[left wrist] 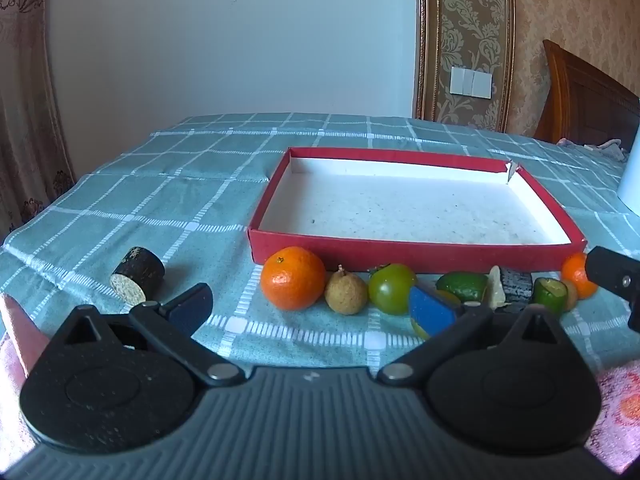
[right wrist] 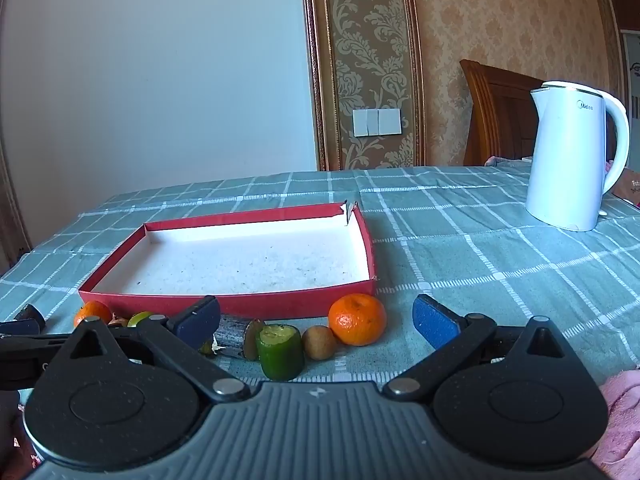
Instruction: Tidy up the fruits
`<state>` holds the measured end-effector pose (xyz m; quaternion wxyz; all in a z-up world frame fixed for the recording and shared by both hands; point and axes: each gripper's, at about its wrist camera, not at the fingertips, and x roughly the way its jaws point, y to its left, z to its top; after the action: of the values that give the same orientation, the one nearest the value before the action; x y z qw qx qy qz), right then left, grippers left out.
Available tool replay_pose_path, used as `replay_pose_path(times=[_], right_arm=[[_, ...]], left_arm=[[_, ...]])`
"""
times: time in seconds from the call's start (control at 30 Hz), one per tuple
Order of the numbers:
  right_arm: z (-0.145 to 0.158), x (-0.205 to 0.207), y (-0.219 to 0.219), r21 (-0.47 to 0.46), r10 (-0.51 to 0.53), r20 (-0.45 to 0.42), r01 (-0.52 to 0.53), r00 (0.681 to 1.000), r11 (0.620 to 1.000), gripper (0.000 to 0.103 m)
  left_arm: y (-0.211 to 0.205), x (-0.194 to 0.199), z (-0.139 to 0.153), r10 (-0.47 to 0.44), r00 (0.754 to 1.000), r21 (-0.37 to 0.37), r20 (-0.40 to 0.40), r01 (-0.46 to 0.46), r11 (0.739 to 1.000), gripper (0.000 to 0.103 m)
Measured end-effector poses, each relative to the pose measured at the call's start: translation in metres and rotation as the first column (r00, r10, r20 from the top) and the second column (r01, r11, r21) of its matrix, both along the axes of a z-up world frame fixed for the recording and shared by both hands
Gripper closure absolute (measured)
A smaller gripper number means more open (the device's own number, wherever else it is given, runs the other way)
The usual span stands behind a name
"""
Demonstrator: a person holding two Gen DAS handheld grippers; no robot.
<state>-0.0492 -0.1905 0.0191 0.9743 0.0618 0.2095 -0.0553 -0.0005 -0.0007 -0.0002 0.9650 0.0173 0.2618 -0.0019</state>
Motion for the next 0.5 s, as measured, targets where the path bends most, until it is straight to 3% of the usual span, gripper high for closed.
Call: replay_pose_path(times=[0.5], right_arm=[[0.0023, 0.0006, -0.0020, -0.005, 0.013, -0.007, -0.013, 1.000, 1.000, 0.000]], left_arm=[[0.0071, 0.0036, -0.0074, 0.023, 0.999, -0.007, 0.028, -0.023, 1.000, 0.000]])
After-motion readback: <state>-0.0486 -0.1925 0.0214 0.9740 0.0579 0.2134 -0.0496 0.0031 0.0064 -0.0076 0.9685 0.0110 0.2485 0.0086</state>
